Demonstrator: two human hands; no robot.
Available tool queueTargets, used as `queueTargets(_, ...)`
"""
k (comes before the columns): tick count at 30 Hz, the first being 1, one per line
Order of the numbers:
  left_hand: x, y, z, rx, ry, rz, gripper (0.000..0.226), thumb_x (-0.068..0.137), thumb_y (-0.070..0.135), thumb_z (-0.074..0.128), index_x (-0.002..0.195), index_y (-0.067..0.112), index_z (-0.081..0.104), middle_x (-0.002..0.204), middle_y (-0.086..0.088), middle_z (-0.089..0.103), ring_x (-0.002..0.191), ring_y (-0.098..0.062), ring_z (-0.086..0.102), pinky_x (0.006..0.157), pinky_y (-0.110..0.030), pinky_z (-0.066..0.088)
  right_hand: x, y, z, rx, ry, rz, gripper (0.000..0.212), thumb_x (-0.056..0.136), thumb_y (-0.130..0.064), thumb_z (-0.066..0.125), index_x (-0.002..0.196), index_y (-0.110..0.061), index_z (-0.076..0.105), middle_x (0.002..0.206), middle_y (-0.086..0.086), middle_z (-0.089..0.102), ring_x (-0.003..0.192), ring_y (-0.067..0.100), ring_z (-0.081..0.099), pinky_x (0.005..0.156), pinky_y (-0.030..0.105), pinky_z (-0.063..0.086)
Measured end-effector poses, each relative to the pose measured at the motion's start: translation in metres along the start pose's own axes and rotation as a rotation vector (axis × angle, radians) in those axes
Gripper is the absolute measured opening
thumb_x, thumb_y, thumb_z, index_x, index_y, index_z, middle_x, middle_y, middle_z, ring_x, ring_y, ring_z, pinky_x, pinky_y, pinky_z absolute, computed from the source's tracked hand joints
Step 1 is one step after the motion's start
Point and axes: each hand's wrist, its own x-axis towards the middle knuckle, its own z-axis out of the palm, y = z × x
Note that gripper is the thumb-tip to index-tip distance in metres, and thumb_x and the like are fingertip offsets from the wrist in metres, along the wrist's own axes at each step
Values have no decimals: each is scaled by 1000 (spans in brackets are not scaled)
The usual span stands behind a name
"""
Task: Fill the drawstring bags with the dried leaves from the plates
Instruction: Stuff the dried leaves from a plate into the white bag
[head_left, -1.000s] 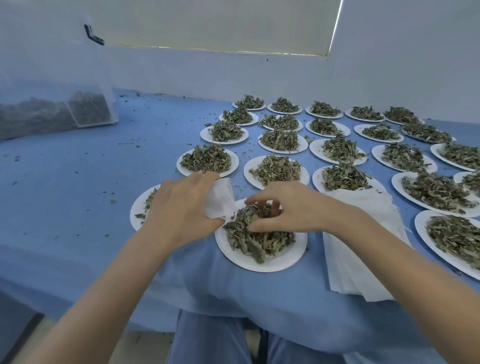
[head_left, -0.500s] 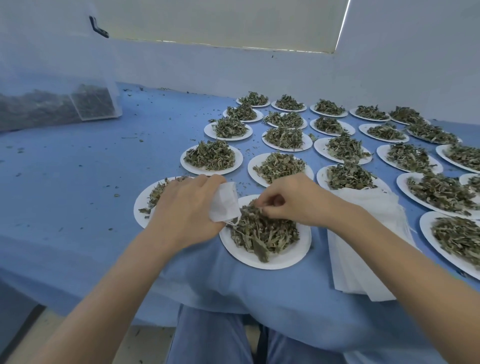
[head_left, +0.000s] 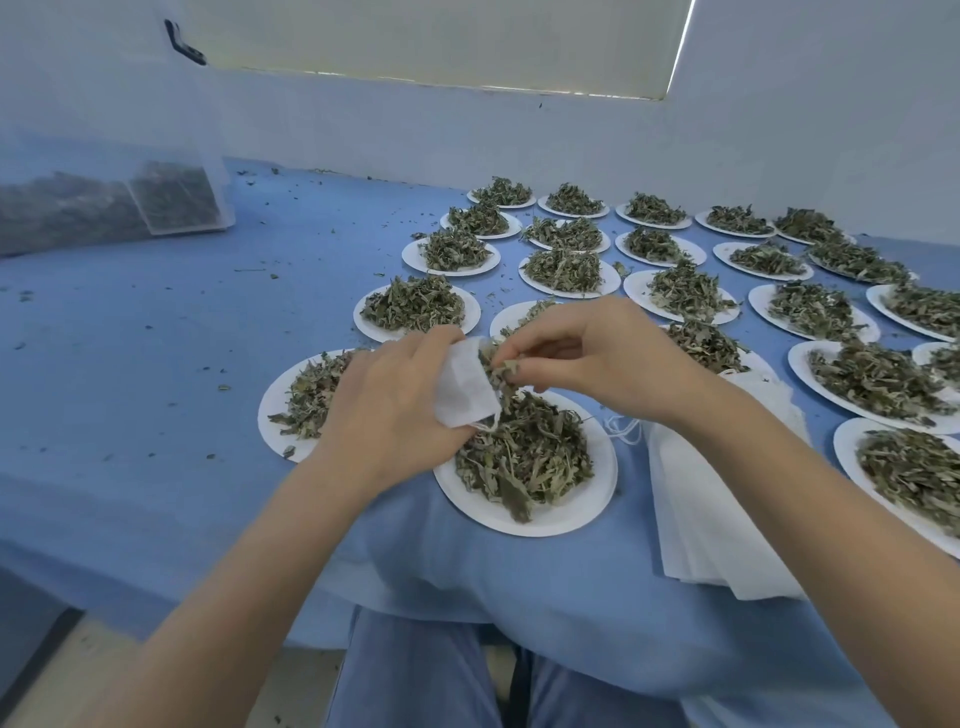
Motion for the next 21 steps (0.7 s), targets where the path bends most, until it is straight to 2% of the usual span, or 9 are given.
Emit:
queueTargets(4,-1,7,-2,-72,63,-14,61,63,32,76,117,13,57,103,-6,66,89,-32,62,72,-37,46,0,-1,5,-1,19,-6,17,78,-10,74,86,-24,72,86,-1,72,81,11,69,85,34,54)
queueTargets(6,0,8,-2,-62,83,45,54,65,33,69,112,8,60,94,-8,67,79,-34,63,67,-38,49,0,-3,8,-45,30,-33,17,78,-8,74,87,-22,73,84,-3,71,78,8,68,83,31,54)
queueTargets(8,1,10,-2,-53,75,95,53,66,35,61,109,4,61,88,-10,66,72,-34,63,63,-39,51,1,-4,13,-74,30,-68,18,78,-6,73,94,-15,74,85,-1,72,78,7,67,82,26,54)
queueTargets(13,1,13,-2,-58,54,90,53,64,34,63,107,3,62,88,-9,67,70,-32,63,62,-37,48,0,-6,15,-4,-79,-57,32,82,4,63,107,-14,70,98,-1,72,91,5,67,86,22,52)
queueTargets(15,0,13,-2,-63,59,97,52,64,33,63,106,2,62,87,-10,67,68,-33,63,61,-38,48,-1,-4,13,-89,-96,-52,25,82,3,61,101,-11,71,95,0,72,88,9,67,85,25,52)
queueTargets(18,-1,17,-3,-68,78,101,50,63,30,64,103,2,63,86,-10,67,67,-32,63,62,-36,48,0,-2,20,-384,-27,-193,7,79,2,60,78,0,66,76,3,65,75,20,59,73,31,47)
queueTargets(21,1,21,-3,-110,28,104,48,61,26,61,103,4,63,88,-8,67,71,-31,63,64,-32,43,3,-2,30,-507,-58,-223,12,80,5,55,81,2,67,78,12,64,77,27,55,71,37,40)
